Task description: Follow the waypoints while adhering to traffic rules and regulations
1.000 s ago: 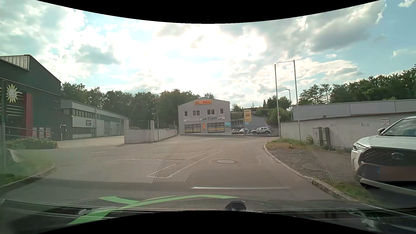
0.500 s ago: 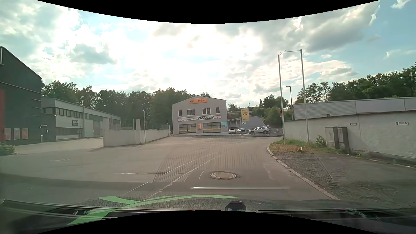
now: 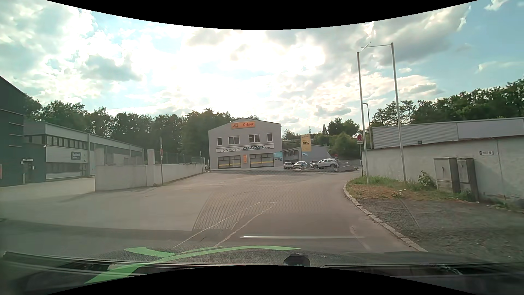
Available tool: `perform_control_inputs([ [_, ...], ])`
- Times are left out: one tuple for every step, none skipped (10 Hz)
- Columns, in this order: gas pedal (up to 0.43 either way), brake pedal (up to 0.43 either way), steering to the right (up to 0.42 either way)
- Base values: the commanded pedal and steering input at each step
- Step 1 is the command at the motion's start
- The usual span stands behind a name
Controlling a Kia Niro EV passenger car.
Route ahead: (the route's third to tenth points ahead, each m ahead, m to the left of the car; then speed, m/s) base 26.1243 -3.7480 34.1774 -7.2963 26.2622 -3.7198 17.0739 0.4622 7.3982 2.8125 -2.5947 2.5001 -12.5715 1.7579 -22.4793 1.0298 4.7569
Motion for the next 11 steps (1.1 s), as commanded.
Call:
perform_control_inputs([
  [0.067, 0.000, 0.026],
  [0.067, 0.000, 0.026],
  [0.067, 0.000, 0.026],
  [0.067, 0.000, 0.026],
  [0.067, 0.000, 0.026],
  [0.067, 0.000, 0.026],
  [0.067, 0.000, 0.026],
  [0.079, 0.000, 0.030],
  [0.079, 0.000, 0.034],
  [0.079, 0.000, 0.040],
  [0.079, 0.000, 0.046],
])
